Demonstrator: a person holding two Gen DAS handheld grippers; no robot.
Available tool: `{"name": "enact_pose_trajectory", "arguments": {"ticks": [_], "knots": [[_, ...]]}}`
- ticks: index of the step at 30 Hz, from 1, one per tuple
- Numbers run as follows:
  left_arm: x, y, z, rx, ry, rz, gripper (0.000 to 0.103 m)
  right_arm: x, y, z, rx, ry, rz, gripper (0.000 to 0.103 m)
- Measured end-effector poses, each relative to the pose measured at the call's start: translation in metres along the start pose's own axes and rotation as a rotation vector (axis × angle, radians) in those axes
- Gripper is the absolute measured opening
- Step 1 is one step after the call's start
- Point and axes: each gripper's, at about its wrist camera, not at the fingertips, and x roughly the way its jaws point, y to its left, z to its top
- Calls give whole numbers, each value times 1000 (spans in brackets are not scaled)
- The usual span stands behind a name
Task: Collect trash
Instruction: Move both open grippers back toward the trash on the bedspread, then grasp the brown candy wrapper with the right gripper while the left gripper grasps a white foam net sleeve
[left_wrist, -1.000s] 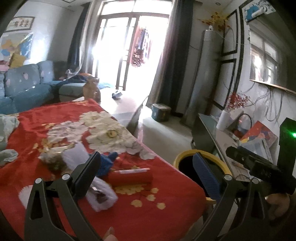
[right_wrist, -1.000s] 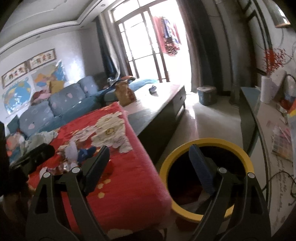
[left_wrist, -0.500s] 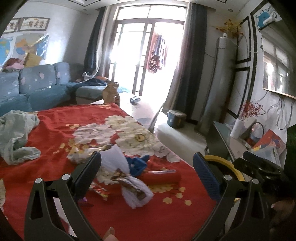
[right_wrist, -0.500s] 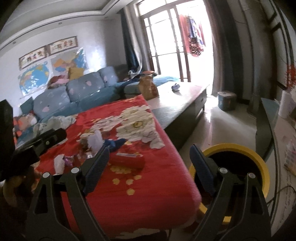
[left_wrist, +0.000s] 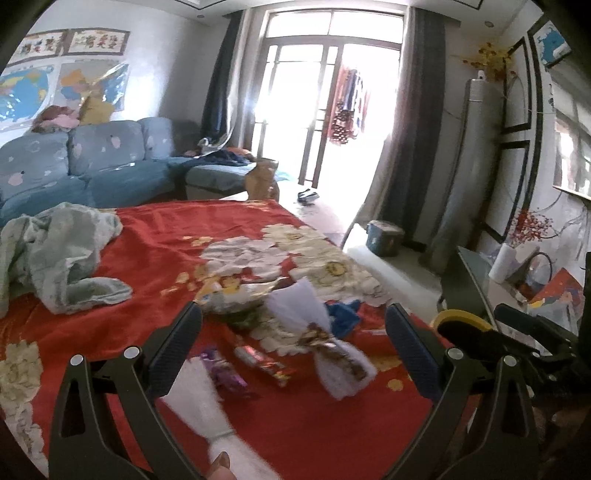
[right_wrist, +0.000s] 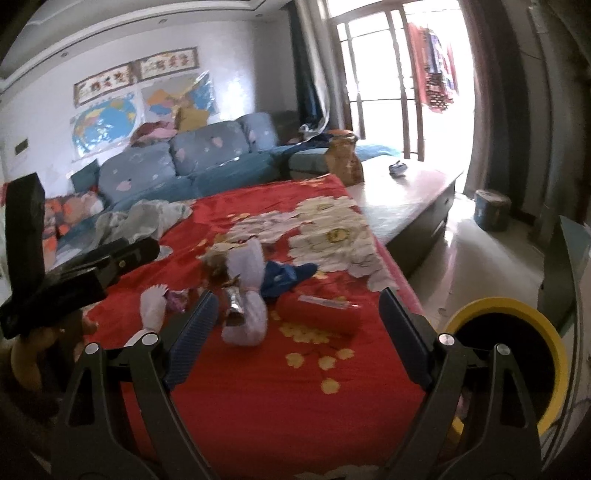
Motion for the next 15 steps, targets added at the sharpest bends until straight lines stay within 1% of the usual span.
{"name": "enact_pose_trajectory", "arguments": {"ticks": [6,9,11,13,15], "knots": [[-4,21,-7,-27,26,44,96,18,24,-3,-57,42,56,80],[-6,33,-13,-42,50,56,96,26,34,-2,-85,57,82,74],[-5,41,-17,-56,73,59,96,31,38,-2,-101,69,91,65],[-5,49,-21,-67,95,65,96,40,43,0,-112,89,108,59],[-4,57,-25,-83,112,60,96,46,46,0,-118,107,115,57]]}}
